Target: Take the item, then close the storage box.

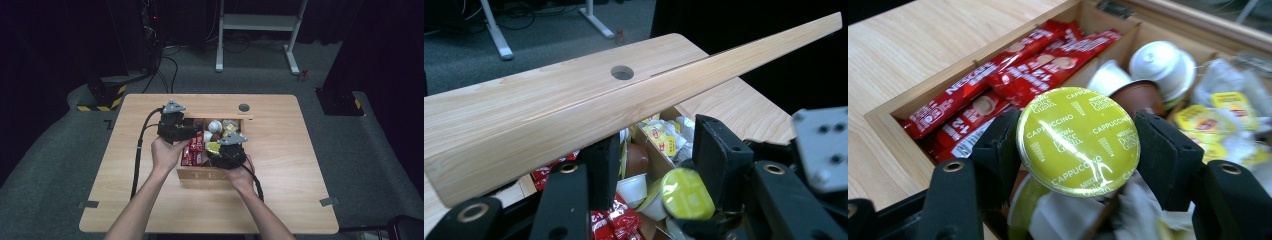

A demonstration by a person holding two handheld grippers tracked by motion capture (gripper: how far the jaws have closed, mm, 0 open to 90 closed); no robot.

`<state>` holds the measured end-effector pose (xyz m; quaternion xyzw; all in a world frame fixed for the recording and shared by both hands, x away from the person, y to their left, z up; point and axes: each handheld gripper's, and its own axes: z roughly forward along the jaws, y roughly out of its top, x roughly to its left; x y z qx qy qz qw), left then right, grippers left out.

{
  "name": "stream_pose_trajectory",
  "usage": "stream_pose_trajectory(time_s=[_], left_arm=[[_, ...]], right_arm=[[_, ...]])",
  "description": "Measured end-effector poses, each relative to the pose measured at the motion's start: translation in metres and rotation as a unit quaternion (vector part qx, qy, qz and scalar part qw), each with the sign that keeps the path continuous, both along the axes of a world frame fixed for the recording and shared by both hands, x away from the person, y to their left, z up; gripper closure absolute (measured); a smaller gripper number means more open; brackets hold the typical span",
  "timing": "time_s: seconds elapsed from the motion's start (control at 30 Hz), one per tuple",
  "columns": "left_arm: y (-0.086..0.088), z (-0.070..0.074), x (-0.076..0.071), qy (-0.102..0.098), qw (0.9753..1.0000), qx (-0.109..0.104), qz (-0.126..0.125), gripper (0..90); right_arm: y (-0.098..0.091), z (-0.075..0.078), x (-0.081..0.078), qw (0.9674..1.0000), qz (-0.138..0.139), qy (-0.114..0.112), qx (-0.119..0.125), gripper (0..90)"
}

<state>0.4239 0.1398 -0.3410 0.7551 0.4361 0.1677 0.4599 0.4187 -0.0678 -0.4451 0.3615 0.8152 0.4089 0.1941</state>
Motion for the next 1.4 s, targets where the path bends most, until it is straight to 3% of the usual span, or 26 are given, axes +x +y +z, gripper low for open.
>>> stream_pose_trajectory(time_s=[0.23,0.6,0.97,1.4], left_arm=[[-0.002,-0.001,0.001,0.000,1.0000,-0.005,0.003,53.9],[-0.004,-0.004,0.001,0.004,1.0000,-0.002,0.001,53.7],[-0.004,-0.006,0.000,0.005,1.0000,-0.007,0.000,53.7],[-0.004,-0.007,-0.001,0.004,1.0000,0.002,-0.003,53.7]], right_arm=[[-0.025,0.017,-0.006,0.9998,-0.014,-0.003,0.014,38.2],[-0.066,0.028,-0.010,0.9991,-0.037,-0.013,0.017,38.2],[-0.088,0.032,-0.014,0.9982,-0.053,-0.015,0.023,38.2],[-0.114,0.037,-0.017,0.9965,-0.071,-0.023,0.036,38.3]])
